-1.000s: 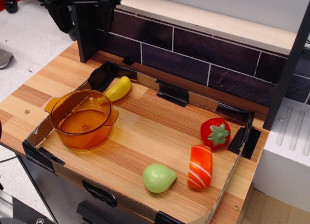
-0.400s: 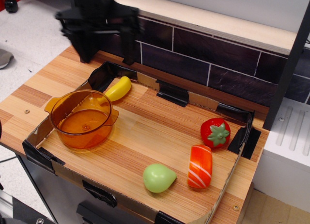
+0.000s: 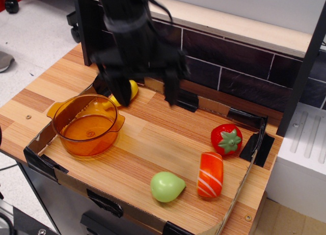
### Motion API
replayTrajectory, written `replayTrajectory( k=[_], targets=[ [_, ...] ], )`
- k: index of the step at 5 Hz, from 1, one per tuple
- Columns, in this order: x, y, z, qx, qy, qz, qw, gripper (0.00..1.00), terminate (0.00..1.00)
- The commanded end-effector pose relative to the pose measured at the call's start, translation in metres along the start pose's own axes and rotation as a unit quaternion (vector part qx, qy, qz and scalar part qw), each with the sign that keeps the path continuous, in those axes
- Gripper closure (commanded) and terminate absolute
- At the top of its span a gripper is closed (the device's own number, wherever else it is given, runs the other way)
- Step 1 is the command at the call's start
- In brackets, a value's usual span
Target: Put sushi in pot
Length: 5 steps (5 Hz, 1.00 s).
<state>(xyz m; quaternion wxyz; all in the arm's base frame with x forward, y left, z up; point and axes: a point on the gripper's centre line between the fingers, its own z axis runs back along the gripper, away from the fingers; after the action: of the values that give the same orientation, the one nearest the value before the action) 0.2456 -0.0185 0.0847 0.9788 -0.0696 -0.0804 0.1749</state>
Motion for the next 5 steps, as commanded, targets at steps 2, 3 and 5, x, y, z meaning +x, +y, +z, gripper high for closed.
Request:
replayTrajectory(
  k=[2,3,5],
  targets=[
    [-0.037,-0.053,-0.041,0.004,0.006,-0.012,0.9999,0.0,0.0],
    [-0.042,-0.06,-0.049,0.006,0.013,-0.014,0.9998,0.0,0.0],
    [-0.044,-0.064,-0.063,0.011,0.012,-0.018,0.9997,0.0,0.0]
  ],
)
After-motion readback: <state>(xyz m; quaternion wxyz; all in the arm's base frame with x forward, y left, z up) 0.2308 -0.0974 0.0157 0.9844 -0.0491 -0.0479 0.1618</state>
